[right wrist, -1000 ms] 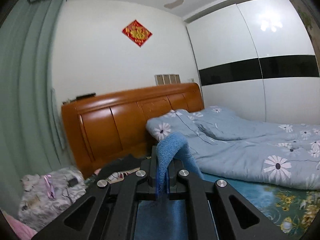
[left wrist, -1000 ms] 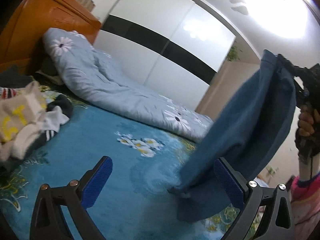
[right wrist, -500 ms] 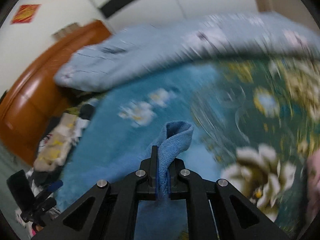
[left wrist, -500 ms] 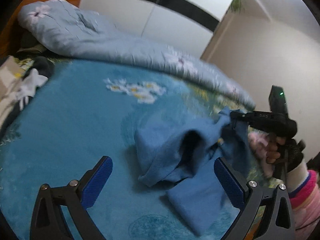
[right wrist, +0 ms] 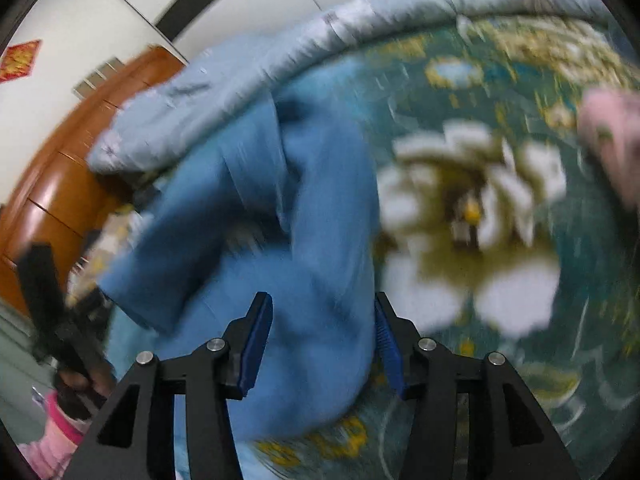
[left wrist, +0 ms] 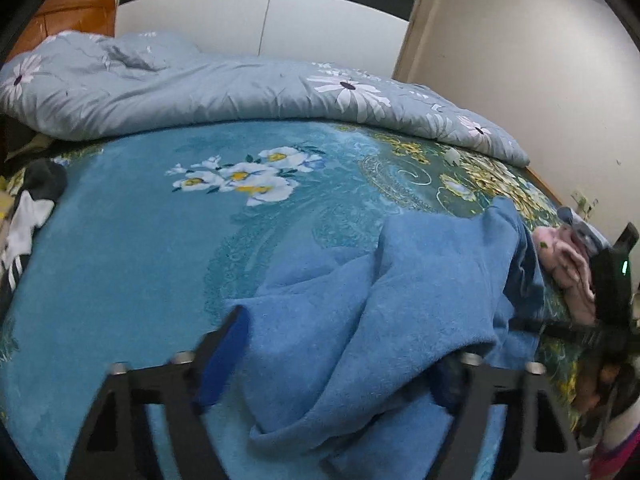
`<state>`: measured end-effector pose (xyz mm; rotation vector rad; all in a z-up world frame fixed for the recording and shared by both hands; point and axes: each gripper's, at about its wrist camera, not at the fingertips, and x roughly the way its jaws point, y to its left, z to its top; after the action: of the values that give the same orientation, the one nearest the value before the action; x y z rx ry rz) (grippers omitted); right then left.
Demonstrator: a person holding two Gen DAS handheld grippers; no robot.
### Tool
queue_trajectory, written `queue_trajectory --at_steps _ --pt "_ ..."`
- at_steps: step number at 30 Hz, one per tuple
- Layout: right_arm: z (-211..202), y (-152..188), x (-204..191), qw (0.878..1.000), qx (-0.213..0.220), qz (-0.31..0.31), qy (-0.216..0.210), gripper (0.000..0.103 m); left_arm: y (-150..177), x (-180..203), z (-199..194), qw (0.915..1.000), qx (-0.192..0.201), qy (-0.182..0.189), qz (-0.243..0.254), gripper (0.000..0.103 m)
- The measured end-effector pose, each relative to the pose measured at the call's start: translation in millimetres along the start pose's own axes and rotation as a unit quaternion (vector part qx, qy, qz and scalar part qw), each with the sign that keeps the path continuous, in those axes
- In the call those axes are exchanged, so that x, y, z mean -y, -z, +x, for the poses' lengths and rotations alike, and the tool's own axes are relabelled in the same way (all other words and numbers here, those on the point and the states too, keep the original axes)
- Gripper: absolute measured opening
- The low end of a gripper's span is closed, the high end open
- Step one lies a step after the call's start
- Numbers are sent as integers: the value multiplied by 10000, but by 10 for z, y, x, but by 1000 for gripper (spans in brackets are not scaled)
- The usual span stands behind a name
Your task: Fold clothes
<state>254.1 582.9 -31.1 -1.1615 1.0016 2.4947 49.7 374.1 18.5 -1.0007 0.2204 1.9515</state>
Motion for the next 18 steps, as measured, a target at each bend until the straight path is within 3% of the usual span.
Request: queue_trajectory --at_steps 1,3,4,5,8,12,15,18 --pt "6 38 11 9999 94 36 -3 52 -13 -3 16 10000 -44 8 -44 58" --pt "-40 62 27 9993 293 172 -185 46 -43 7 24 9999 -46 34 -97 28" --pt "-59 66 40 9984 359 265 -333 23 -59 10 2 9999 5 24 -104 22" --pt "-73 61 53 9975 400 347 -472 9 -85 11 -34 9999 96 -32 -102 13" --pt "-194 -28 42 9972 597 315 -332 4 -212 -31 -184 9988 403 -224 -158 5" --pt "-651 -345 -71 9921 1258 19 16 3 -548 -132 -617 9938 954 -545 -157 4" --pt "-1134 -635 -324 9797 1946 -416 229 3 -827 -157 -1046 9872 1457 -641 -87 4" --pt "-1612 -826 -756 9608 2568 -999 301 3 -1028 9 -1577 9719 2103 -991 368 4"
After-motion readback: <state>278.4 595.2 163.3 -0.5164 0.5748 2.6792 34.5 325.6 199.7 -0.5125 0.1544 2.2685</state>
